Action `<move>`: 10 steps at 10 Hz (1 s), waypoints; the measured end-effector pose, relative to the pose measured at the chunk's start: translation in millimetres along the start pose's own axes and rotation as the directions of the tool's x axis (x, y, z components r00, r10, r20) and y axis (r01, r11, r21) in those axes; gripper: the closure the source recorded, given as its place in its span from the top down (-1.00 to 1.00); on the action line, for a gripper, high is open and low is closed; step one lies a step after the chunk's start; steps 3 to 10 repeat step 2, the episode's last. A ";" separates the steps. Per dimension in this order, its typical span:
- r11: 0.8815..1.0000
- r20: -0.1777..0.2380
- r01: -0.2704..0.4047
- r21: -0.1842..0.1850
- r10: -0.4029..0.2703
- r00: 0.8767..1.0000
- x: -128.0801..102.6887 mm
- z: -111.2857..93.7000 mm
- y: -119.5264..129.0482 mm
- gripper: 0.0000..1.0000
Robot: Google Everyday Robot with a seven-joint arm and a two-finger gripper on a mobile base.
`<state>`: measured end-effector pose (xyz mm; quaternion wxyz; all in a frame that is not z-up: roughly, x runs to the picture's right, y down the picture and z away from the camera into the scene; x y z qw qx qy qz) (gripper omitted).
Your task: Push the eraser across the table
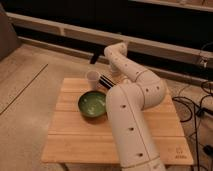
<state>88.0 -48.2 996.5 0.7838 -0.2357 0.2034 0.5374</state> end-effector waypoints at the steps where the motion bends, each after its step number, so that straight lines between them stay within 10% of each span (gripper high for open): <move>1: 1.000 -0.001 -0.002 0.000 0.002 1.000 1.1 0.2 -1.8 -0.97; 10: 1.000 -0.001 -0.002 0.000 0.002 1.000 0.9 0.4 -1.4 -0.85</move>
